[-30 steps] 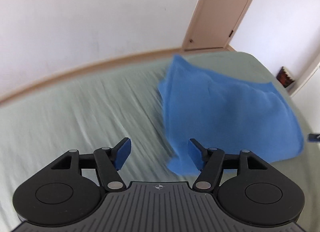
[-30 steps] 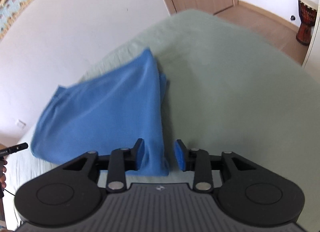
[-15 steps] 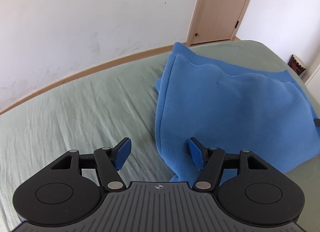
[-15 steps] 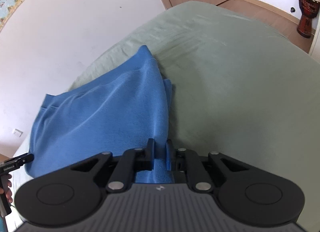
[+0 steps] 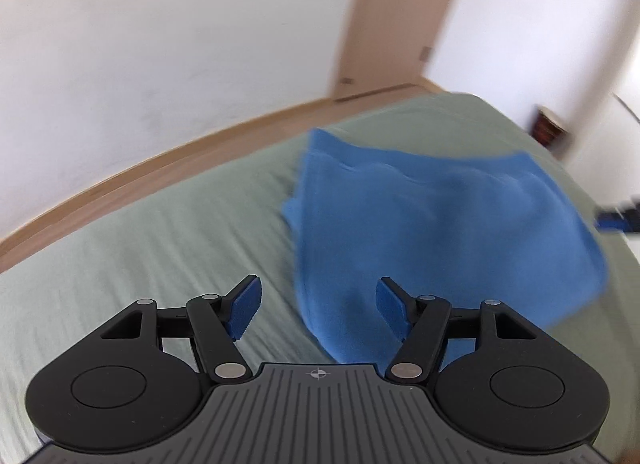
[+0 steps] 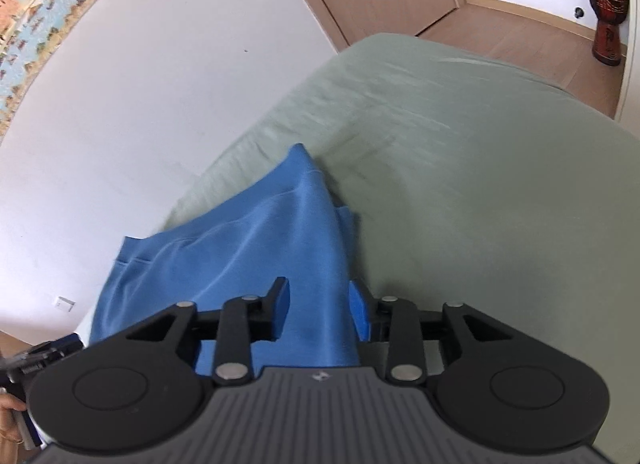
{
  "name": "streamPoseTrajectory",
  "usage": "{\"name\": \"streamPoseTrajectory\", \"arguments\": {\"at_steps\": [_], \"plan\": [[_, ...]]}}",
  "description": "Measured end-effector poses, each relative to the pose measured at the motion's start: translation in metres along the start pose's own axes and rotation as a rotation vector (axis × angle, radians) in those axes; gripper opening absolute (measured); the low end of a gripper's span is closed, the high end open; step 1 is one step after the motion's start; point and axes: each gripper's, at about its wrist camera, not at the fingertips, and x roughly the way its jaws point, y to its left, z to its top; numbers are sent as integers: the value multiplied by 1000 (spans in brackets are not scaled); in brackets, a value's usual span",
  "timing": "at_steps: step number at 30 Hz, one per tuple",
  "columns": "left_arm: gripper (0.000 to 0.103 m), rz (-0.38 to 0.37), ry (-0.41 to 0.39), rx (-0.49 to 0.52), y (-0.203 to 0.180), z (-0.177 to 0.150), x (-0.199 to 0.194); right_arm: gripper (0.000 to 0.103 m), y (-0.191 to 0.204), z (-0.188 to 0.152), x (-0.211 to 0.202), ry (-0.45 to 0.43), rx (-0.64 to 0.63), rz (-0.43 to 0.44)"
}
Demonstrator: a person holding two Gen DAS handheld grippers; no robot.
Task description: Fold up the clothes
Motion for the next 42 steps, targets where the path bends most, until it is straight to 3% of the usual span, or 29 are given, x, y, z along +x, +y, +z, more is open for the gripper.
{"name": "streamPoseTrajectory", "arguments": {"at_steps": [4, 9, 12, 17, 25, 31, 33, 40, 42], "plan": [[63, -61, -4, 121, 12, -24, -4, 37, -4, -7, -1, 37, -23, -50], [63, -121, -9, 114, 32, -32, 10, 37, -9, -14, -2, 47, 15, -88], [63, -164, -43, 171, 33, -34, 18, 37, 3, -17, -2, 51, 8, -107], [63, -222, -74, 179, 36, -35, 26, 37, 28, -19, 0, 60, -31, -134], [63, -234, -99, 261, 25, -41, 22, 37, 59, -20, 9, 69, -75, -160], [63, -310, -84, 286, 27, -51, 7, 40, 59, -18, 5, 68, -87, -186], [63, -293, -80, 277, 26, -51, 5, 46, 55, -17, 2, 63, -81, -198], [63, -313, -50, 80, 30, -21, 11, 46, 27, -21, -2, 38, -23, -209], [63, -274, -27, 58, 29, -16, 18, 46, 19, -22, -1, 33, -1, -202]]}}
